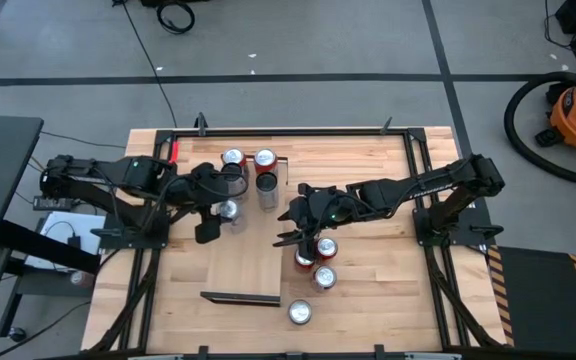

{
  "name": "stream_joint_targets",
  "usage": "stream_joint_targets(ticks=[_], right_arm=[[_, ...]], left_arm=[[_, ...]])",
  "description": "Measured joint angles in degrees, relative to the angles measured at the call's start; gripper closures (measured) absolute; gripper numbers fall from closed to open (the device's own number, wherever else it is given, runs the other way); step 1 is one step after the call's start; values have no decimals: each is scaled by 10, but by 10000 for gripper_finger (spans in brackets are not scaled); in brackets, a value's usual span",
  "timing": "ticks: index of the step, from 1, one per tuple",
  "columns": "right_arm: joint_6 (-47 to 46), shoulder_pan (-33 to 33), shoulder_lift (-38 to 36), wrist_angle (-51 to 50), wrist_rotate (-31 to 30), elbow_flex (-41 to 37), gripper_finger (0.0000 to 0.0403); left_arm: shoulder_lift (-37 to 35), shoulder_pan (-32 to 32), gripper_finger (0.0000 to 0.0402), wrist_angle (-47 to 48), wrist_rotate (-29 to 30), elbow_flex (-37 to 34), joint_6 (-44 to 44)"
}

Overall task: Place canned beverage on shelf
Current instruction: Put the top red and silver soda can on the shelf

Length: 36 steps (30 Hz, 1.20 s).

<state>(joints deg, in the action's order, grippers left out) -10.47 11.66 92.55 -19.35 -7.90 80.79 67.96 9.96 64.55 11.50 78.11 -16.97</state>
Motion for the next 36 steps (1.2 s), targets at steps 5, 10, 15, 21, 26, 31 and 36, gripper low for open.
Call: stream_joint_targets(ticks=[5,10,15,21,26,31,36], right_arm=[[1,0,0,0,18,0,192],[2,0,0,0,22,0,192],[3,-1,-1,-22,19,0,192],[1,-3,-4,-22,16,0,192],[1,-8,-4,-23,16,0,192],[-8,-16,-4,-23,15,0,192],[-9,-21,-4,-23,15,0,192]], left_arm=[[0,0,105,1,2,0,-3],[1,0,79,3,2,0,-5],[2,0,62,9,2,-1,-12],[2,0,61,16,3,-1,3],[2,0,61,16,13,-1,21],[2,0,61,15,14,-1,28],[2,0,61,11,15,-1,28]])
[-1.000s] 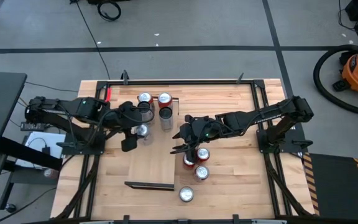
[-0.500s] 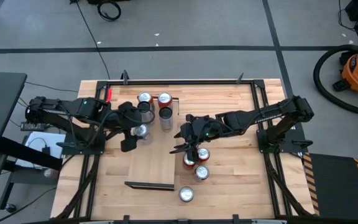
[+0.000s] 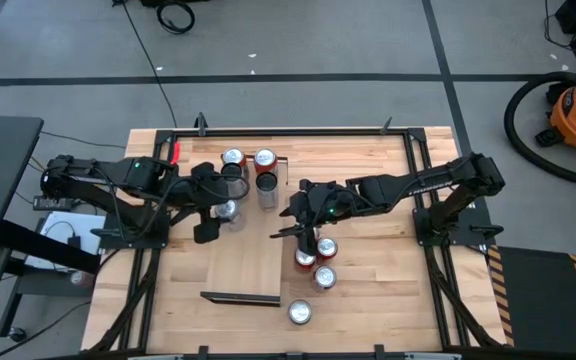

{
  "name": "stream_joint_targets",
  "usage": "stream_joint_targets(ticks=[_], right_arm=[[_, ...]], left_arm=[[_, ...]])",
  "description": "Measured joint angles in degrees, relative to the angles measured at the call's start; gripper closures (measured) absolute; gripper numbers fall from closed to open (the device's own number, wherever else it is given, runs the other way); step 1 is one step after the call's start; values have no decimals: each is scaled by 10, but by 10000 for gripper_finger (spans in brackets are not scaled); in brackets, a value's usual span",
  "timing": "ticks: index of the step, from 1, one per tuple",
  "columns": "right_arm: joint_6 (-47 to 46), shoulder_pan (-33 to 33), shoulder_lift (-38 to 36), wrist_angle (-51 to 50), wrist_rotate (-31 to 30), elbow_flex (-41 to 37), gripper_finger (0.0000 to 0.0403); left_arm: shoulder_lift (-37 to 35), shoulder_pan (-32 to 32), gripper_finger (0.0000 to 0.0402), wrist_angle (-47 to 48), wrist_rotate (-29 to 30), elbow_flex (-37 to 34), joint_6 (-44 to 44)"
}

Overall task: Place canned beverage on shelf
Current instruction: Put the top red and silver soda can on the shelf, then adjust the right white and orange soda can

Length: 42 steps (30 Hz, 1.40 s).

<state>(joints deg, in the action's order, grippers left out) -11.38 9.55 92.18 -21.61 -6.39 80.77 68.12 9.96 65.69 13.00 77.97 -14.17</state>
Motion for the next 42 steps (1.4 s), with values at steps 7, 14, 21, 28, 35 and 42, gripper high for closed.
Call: stream_joint_targets(ticks=[7,14,21,28,35,42], right_arm=[[10,0,15,38,2,-8,192],[13,0,46,78,-29,-25,192],[41,-6,74,88,-46,-26,192],[65,-26,81,86,-40,-26,192],[75,-48,81,88,0,-26,192],[86,-63,81,97,5,-26,192]], left_arm=[[0,0,61,-34,1,0,-1],[0,0,61,-47,-8,0,-2],[-3,0,61,-48,-8,0,-29],[-17,0,61,-51,-8,1,-46],[-38,0,61,-70,-8,1,-71],[-56,0,61,-101,-9,1,-82]])
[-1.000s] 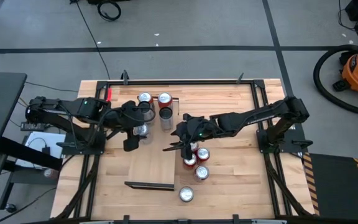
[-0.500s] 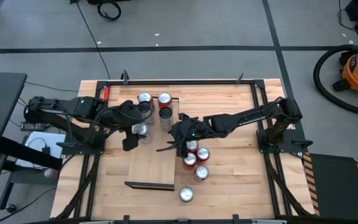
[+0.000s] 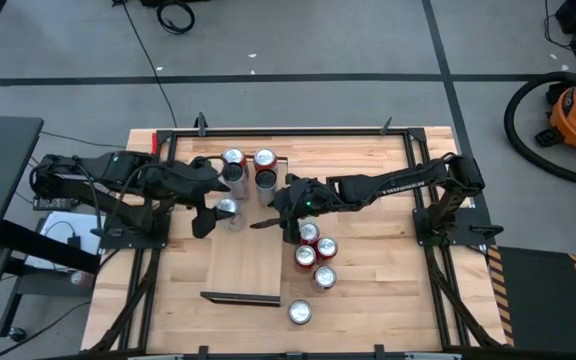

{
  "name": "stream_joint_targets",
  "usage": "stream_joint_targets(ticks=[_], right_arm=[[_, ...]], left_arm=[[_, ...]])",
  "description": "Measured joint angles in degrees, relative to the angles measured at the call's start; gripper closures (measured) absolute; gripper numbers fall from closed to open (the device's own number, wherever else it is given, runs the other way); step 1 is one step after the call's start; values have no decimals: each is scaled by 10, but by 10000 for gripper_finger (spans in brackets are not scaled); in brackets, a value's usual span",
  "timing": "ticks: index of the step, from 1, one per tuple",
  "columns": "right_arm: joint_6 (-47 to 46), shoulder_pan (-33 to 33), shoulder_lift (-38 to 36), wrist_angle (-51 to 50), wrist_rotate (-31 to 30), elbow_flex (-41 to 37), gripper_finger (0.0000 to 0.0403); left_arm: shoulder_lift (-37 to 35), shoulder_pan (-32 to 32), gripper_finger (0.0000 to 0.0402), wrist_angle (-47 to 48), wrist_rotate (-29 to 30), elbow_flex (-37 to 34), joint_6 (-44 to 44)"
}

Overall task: Place canned beverage on shelf
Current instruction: Adjust the right white and orange soda can

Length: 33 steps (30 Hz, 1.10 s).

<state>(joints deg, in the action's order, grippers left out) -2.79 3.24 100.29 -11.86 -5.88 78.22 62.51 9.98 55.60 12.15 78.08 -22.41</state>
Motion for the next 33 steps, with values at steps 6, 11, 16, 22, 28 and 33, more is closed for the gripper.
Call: stream_joint_targets(ticks=[6,11,16,22,28,33], right_arm=[[-3,-7,0,10,-3,0,192],[-26,-7,-3,16,11,0,192],[-67,3,-13,1,21,0,192],[-133,13,-34,-65,-24,4,192],[-158,16,-38,-91,-122,5,192],[-186,13,-33,-92,-170,5,192]], left_arm=[[-12,0,61,-30,-24,0,-6],[-20,0,61,-40,-41,0,-5],[-31,0,61,-32,-36,0,17],[-42,0,61,-36,23,0,54],[-41,0,61,-52,66,0,112],[-41,-3,61,-56,77,0,131]])
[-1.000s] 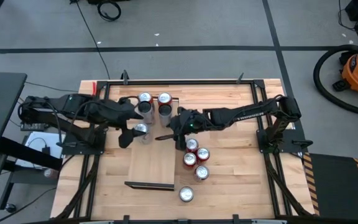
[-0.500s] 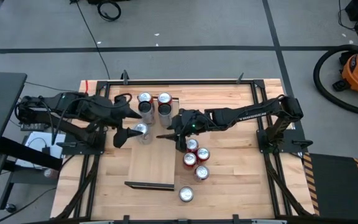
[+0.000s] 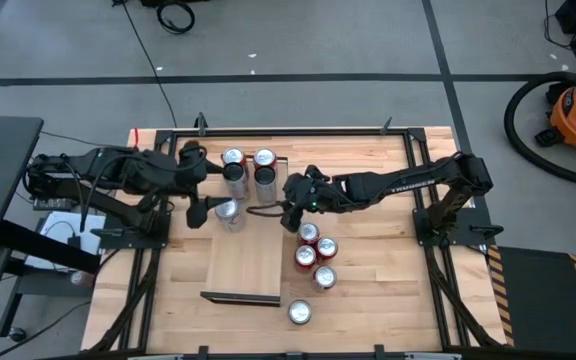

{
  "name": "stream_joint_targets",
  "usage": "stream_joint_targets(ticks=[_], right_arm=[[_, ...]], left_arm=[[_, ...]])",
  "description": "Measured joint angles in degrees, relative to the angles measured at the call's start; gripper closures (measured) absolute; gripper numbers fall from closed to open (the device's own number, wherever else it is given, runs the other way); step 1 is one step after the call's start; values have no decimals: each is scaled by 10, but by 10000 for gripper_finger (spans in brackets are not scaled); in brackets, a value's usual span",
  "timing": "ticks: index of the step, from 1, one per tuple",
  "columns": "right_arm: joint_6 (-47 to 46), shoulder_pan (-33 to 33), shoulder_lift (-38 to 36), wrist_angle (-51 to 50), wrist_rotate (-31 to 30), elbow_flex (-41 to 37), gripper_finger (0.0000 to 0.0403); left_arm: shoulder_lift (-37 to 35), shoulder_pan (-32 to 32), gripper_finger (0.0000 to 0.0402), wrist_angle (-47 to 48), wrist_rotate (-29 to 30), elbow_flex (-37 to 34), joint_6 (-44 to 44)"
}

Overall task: Place canned beverage on shelf
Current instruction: Adjust the right white and orange soda can

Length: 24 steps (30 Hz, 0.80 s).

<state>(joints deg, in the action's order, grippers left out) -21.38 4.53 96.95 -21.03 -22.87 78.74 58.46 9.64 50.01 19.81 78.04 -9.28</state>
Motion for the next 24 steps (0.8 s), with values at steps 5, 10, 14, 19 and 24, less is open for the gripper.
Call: stream_joint_targets(ticks=[5,10,14,19,24], right_arm=[[-34,-9,5,11,-2,0,192],[-44,-17,5,24,-1,0,192],[-41,-17,5,46,3,0,192],[-39,-18,5,71,20,0,192],[-2,-21,1,49,103,0,192]], left_arm=[[0,-6,61,-4,0,0,-2],[0,-6,61,-27,9,0,-5],[0,-6,61,-53,32,0,-23],[0,-6,61,-74,50,0,-35],[0,-6,61,-91,58,0,-99]])
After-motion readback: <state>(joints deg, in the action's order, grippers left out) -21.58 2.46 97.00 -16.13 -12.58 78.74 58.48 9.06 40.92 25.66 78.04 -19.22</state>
